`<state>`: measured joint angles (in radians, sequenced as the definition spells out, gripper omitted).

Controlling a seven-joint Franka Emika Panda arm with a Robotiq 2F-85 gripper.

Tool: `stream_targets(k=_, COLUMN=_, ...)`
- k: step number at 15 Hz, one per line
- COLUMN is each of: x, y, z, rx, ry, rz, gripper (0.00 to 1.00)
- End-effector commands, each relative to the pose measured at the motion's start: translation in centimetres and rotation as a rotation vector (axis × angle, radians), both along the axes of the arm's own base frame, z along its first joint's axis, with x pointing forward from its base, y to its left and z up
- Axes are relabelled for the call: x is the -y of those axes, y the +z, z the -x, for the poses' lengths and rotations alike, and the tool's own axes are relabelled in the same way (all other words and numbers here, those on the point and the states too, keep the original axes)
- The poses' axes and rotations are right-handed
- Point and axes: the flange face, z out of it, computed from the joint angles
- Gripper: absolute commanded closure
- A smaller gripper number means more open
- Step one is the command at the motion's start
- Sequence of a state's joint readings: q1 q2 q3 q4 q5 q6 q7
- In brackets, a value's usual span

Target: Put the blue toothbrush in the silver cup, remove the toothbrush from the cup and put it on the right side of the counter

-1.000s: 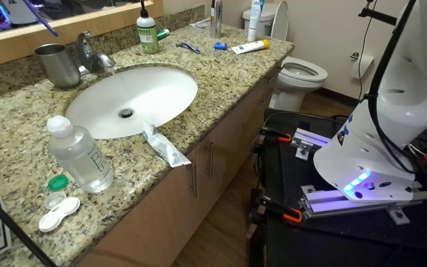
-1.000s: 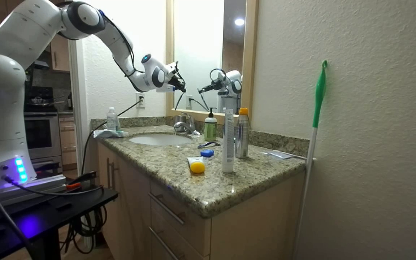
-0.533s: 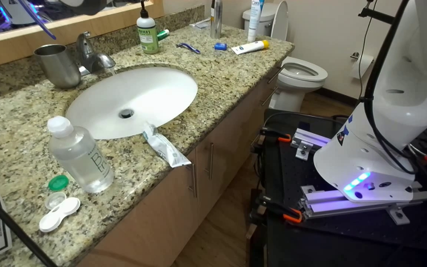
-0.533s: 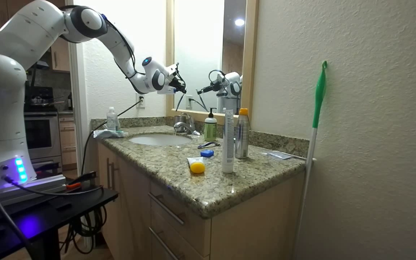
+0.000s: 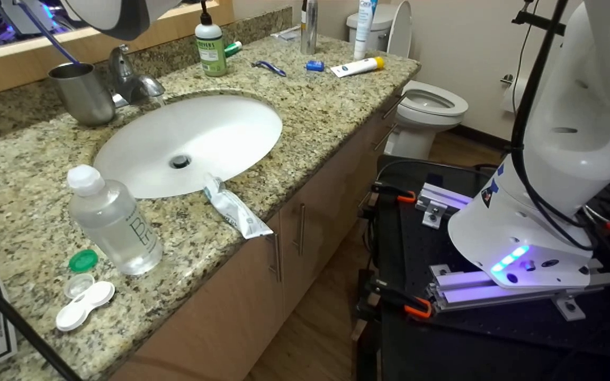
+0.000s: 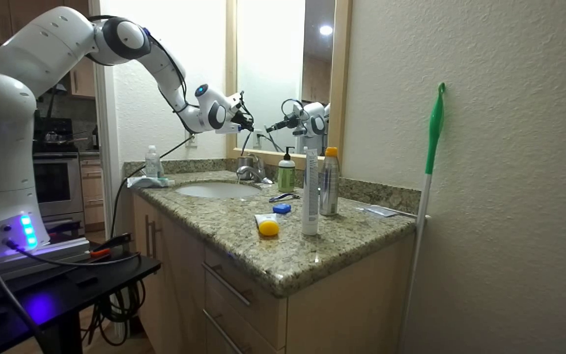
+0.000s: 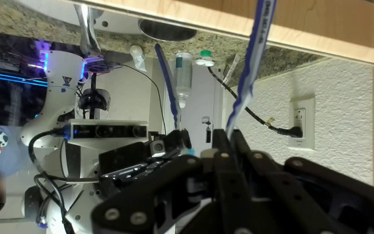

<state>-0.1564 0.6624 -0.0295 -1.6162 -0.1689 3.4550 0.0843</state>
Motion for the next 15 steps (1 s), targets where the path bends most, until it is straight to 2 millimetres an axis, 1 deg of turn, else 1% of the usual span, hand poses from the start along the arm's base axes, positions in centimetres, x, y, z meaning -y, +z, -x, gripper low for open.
stream_targets(k=1, x=-0.1, y=-0.3, z=-0.1, rx=-0.003, ry=-0.001, rz=0.0, gripper=0.95)
stream_targets(k=2, x=-0.1, y=-0.3, z=-0.1, rx=-0.004, ry=-0.001, rz=0.0, gripper=0.95)
stream_targets(k=3, x=-0.1, y=-0.3, z=-0.1, rx=-0.002, ry=-0.001, rz=0.0, gripper=0.99)
stream_targets(k=5, x=0.8, y=-1.0, z=-0.6, rx=-0.006, ry=-0.014, rz=0.016, gripper=0.99)
stream_targets(k=9, x=1.3, y=-3.1, z=-0.9, rx=-0.034, ry=-0.006, rz=0.058, gripper=0.99)
stream_targets(k=12, x=1.0, y=-4.2, z=-1.3, rx=-0.045, ry=0.005, rz=0.069, gripper=0.99)
stream_targets(k=15, x=0.5, y=-4.7, z=-1.6, rx=-0.047, ry=0.016, rz=0.077, gripper=0.99)
